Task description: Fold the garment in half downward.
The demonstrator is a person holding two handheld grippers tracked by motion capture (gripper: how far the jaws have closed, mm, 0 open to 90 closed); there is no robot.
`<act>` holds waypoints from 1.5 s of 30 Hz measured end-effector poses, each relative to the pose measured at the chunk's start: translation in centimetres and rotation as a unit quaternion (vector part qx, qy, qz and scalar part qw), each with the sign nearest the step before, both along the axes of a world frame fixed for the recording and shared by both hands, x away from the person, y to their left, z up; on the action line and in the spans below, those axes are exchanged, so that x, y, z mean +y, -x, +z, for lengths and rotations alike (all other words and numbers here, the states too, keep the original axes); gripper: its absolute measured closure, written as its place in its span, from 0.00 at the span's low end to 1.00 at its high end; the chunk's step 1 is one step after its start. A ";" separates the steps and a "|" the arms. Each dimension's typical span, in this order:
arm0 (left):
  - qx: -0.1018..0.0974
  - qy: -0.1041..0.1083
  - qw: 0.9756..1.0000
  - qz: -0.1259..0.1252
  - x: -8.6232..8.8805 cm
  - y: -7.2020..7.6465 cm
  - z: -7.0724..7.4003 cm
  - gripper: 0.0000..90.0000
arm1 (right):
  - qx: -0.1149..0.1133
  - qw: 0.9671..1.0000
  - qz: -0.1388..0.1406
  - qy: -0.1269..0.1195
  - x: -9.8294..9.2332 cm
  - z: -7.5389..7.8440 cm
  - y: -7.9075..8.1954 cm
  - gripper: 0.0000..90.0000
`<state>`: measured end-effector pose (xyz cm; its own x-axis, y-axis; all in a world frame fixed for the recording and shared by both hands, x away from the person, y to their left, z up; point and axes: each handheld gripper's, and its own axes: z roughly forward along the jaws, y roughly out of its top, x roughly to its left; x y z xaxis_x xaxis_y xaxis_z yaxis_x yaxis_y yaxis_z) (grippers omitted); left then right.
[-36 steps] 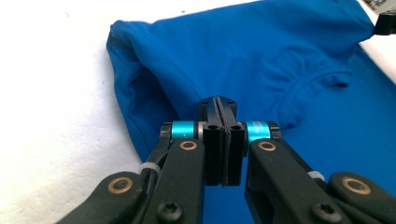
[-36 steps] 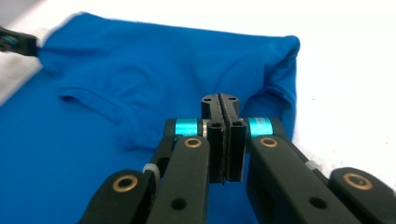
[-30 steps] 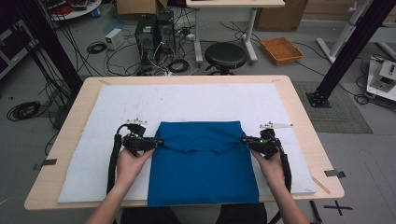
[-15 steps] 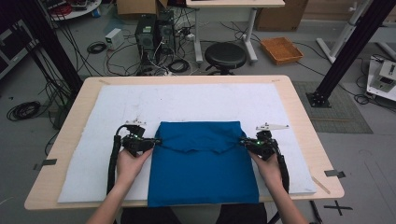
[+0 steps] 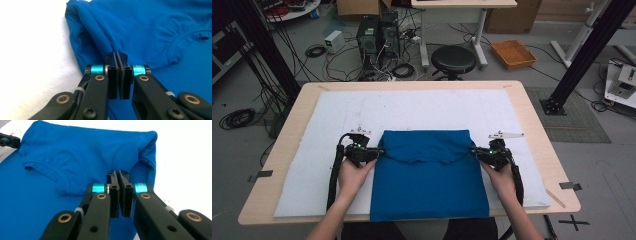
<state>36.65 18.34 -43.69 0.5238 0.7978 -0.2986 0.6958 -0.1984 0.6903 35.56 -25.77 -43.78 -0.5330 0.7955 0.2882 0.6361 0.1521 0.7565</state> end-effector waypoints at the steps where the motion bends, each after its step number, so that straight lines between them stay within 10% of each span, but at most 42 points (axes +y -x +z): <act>1: 0.001 0.000 1.000 -0.002 0.0 0.0 0.1 0.98 | 0.000 1.000 0.000 -0.001 0.0 0.0 0.0 0.98; 17: -0.012 0.084 0.995 -0.048 1.7 3.3 2.5 0.99 | 0.004 0.999 0.029 -0.030 -1.3 1.8 3.0 0.98; 29: 0.019 0.144 0.984 -0.104 3.0 11.9 2.3 0.99 | -0.014 0.997 0.073 -0.019 -2.2 3.0 11.6 0.98; 45: 0.035 0.057 0.990 -0.123 2.3 15.2 0.0 0.97 | -0.006 0.996 0.083 0.013 -2.7 0.8 15.7 0.95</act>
